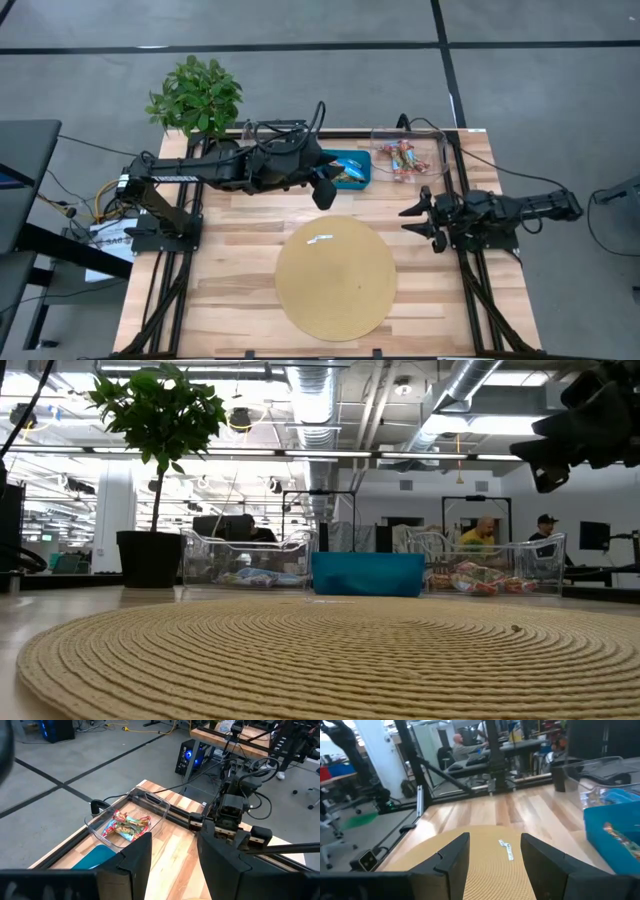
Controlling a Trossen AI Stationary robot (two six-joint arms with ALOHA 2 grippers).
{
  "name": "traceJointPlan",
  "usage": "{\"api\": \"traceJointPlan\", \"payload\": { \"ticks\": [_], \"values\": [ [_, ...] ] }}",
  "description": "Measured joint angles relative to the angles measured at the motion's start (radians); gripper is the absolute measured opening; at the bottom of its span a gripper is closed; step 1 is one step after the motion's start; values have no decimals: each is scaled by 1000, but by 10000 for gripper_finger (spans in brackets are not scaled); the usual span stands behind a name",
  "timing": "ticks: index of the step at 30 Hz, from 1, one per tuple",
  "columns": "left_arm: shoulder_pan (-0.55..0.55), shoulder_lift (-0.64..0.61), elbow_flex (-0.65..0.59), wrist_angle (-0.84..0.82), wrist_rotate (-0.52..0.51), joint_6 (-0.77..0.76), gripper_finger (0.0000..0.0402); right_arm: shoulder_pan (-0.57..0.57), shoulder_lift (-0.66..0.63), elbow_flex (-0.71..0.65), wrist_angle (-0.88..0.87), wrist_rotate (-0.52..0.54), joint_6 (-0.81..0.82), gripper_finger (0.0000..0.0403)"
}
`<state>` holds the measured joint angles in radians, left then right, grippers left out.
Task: Pick and place Granola Bars by type
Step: Return to Home Position
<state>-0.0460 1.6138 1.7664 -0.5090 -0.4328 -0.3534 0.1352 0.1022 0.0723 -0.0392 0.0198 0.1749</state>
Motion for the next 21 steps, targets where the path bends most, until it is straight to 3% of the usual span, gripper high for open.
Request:
{"api": "traceJointPlan", "payload": {
  "ticks": [5, 14, 21],
  "values": [
    [0, 0, 0, 0, 0, 0, 150, 0, -98, -1, -90, 9, -1, 169],
    [-2, 0, 0, -1, -1, -4, 150, 0, -101, -64, 100, 9, -23, 168],
    [-6, 0, 0, -45, 1, 21, 150, 0, -96, -64, 54, -7, -42, 168]
  ]
}}
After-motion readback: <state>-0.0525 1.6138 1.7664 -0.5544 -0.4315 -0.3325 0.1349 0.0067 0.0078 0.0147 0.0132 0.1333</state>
